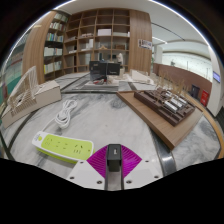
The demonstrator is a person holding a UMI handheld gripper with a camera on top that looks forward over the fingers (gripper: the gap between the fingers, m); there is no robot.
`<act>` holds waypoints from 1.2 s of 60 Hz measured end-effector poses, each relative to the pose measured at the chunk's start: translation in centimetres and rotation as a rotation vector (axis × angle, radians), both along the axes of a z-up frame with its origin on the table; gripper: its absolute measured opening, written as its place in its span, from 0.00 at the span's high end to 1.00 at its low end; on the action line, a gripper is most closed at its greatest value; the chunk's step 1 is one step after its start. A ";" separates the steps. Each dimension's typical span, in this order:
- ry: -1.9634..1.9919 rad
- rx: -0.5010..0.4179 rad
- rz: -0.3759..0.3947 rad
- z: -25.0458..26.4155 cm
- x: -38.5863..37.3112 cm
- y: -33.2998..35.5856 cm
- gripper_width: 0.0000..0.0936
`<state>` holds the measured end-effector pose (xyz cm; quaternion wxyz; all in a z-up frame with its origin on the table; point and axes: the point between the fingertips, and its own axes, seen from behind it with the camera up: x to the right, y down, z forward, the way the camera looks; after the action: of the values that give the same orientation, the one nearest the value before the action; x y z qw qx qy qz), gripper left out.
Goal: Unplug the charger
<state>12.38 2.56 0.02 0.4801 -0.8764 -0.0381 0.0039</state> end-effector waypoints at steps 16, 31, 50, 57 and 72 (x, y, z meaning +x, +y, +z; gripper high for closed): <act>0.008 0.000 -0.044 1.9 1.7 -1.6 0.11; 0.074 0.087 0.003 9.2 -0.1 -9.9 0.11; 0.105 0.179 0.073 16.4 -4.6 -19.8 0.11; 0.097 0.208 0.095 17.6 -5.3 -21.5 0.10; 0.138 0.225 0.107 17.4 -4.5 -22.2 0.11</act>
<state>7.86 -19.60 17.44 0.5759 -0.8114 -0.0521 0.0855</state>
